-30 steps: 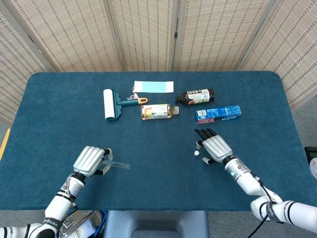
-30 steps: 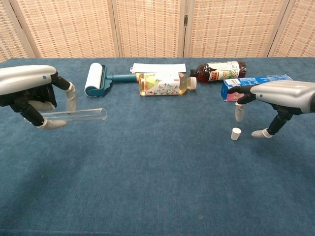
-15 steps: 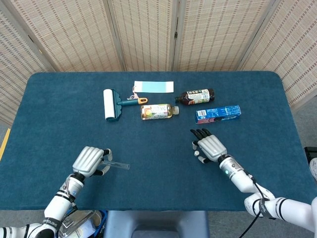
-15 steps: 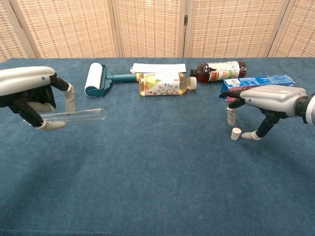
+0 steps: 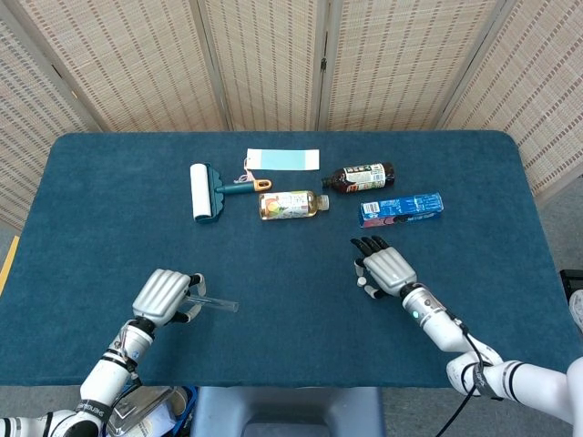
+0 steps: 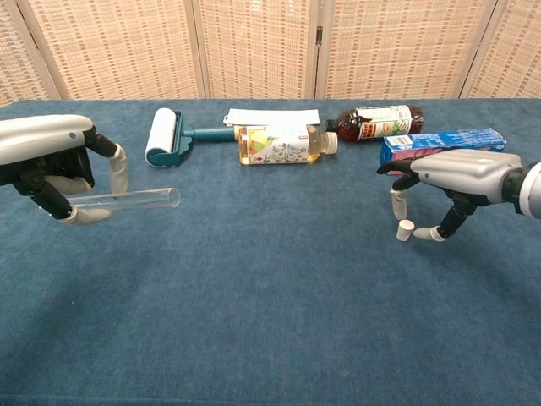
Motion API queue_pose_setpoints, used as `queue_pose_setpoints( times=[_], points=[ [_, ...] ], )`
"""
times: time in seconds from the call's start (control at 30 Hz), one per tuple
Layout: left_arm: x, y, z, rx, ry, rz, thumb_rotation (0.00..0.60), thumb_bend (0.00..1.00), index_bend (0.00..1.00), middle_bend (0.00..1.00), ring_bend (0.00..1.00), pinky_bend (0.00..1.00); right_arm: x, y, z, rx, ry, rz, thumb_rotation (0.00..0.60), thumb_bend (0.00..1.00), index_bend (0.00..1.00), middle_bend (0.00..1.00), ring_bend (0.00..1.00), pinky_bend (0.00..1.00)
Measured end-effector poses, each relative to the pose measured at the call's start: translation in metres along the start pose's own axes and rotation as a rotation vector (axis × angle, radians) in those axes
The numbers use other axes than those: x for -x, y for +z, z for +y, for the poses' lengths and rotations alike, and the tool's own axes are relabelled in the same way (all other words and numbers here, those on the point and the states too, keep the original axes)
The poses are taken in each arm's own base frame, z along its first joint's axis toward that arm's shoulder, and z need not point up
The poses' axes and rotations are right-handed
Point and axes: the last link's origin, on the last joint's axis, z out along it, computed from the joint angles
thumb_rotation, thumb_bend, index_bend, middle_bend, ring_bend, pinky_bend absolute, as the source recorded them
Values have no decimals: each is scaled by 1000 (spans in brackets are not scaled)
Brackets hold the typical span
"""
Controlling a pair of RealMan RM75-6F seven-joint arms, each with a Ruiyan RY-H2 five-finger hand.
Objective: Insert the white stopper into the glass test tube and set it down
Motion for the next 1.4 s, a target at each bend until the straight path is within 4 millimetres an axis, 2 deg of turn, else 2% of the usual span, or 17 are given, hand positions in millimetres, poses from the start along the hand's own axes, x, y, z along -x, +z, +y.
queue_pose_setpoints(
  times=[0.6,1.03,1.23,1.4],
  points=[
    [0,0,-3,-5,-5,-3,600,357,652,1000,1000,1000,1,5,-2,1,-3,-3,600,306,453,45,0,0],
    [0,1,-4,-8,-6,-3,600,357,655,1000,1000,1000,2,6,-2,5,-4,-7,600,379,505,79,0,0],
    [-7,4,-7,-13,-21,9,600,368,659,1000,1000,1000,-10,-1,-1,2,18,36,600,386,530,101,0,0],
    [-20,10,-8,4,-92,6,600,374,664,1000,1000,1000,-35,-12,-3,-21,47,103,600,398,562,132,0,0]
  ],
)
